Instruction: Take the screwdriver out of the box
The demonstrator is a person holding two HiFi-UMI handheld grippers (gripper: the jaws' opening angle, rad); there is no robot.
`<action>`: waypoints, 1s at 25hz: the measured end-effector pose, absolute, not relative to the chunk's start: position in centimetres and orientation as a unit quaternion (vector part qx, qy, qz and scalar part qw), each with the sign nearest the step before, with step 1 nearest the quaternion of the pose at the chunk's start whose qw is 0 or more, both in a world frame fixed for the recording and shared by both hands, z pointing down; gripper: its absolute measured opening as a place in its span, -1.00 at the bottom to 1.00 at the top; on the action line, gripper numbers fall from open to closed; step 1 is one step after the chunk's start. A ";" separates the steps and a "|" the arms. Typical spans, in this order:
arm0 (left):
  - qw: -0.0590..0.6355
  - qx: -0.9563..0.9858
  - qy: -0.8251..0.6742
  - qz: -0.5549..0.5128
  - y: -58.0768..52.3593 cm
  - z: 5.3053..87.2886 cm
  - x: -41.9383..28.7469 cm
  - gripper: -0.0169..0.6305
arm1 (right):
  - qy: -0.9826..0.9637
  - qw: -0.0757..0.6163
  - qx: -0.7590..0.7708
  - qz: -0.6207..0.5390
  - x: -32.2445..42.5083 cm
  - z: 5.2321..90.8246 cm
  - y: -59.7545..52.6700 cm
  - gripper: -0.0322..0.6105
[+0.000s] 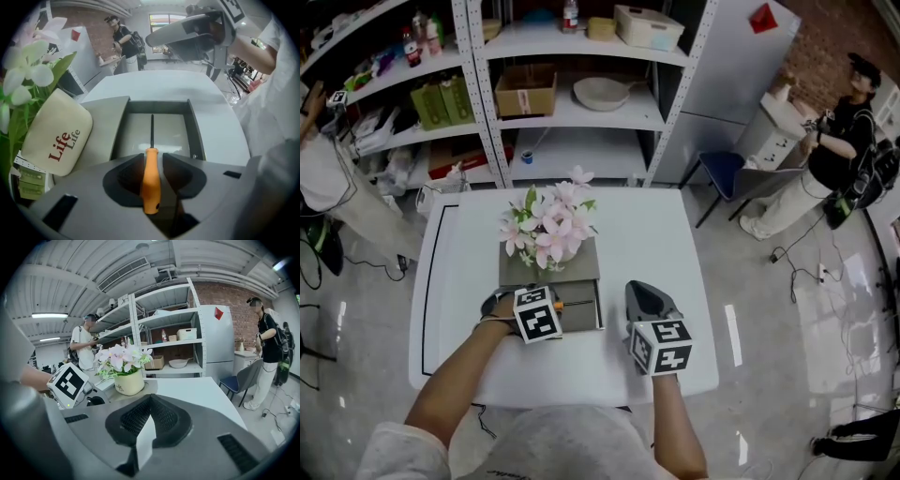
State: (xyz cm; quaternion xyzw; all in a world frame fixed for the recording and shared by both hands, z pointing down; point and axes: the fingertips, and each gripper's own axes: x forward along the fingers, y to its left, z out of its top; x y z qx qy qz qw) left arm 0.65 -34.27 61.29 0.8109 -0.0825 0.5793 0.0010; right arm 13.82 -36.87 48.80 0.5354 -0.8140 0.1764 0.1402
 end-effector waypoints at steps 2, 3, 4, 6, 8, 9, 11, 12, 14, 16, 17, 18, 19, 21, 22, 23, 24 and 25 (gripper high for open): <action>0.009 0.812 -0.078 0.578 -34.2 61.3 0.7 -0.55 | -0.815 0.141 0.533 0.177 13.7 48.9 -36.9 -0.88; 0.010 0.813 -0.076 0.577 -34.2 61.3 0.7 -0.55 | -0.816 0.142 0.532 0.177 13.6 49.0 -36.9 -0.88; 0.008 0.813 -0.075 0.578 -34.2 61.3 0.7 -0.57 | -0.817 0.142 0.531 0.177 13.5 49.0 -36.9 -0.88; 0.002 0.812 -0.078 0.579 -34.3 61.3 0.8 -0.67 | -0.818 0.142 0.529 0.177 13.4 49.0 -37.0 -0.88; 0.001 0.811 -0.082 0.579 -34.4 61.2 0.8 -0.67 | -0.818 0.143 0.529 0.177 13.4 48.9 -37.0 -0.88; 0.002 0.811 -0.084 0.579 -34.5 61.2 0.8 -0.68 | -0.817 0.143 0.529 0.177 13.4 48.9 -36.9 -0.88; 0.002 0.811 -0.087 0.579 -34.4 61.2 0.8 -0.68 | -0.817 0.143 0.529 0.178 13.4 48.9 -36.8 -0.88; -0.001 0.810 -0.089 0.579 -34.4 61.2 0.8 -0.69 | -0.817 0.143 0.529 0.178 13.3 49.0 -36.7 -0.88; -0.008 0.810 -0.093 0.579 -34.4 61.2 0.8 -0.69 | -0.817 0.143 0.529 0.178 13.2 49.1 -36.6 -0.88; -0.014 0.811 -0.100 0.576 -34.5 61.2 0.8 -0.70 | -0.817 0.142 0.530 0.178 13.2 49.0 -36.5 -0.88; -0.015 0.813 -0.104 0.573 -34.5 61.1 0.8 -0.70 | -0.817 0.141 0.531 0.178 13.2 49.0 -36.4 -0.88; -0.016 0.814 -0.108 0.570 -34.5 60.9 0.8 -0.71 | -0.816 0.141 0.531 0.178 13.2 48.9 -36.3 -0.88; -0.017 0.816 -0.111 0.567 -34.5 60.8 0.7 -0.71 | -0.816 0.140 0.532 0.178 13.1 48.8 -36.2 -0.88; -0.019 0.819 -0.116 0.562 -34.3 60.5 0.5 -0.71 | -0.816 0.140 0.533 0.177 13.0 48.7 -35.9 -0.88; -0.020 0.820 -0.119 0.559 -34.3 60.3 0.5 -0.72 | -0.816 0.139 0.533 0.177 12.9 48.6 -35.8 -0.88; -0.022 0.822 -0.123 0.556 -34.2 60.1 0.4 -0.72 | -0.816 0.139 0.533 0.177 12.8 48.6 -35.7 -0.88; -0.024 0.824 -0.128 0.551 -34.2 59.8 0.4 -0.72 | -0.816 0.138 0.533 0.176 12.7 48.5 -35.5 -0.88; -0.026 0.827 -0.133 0.546 -34.2 59.5 0.4 -0.72 | -0.817 0.137 0.532 0.175 12.5 48.4 -35.4 -0.88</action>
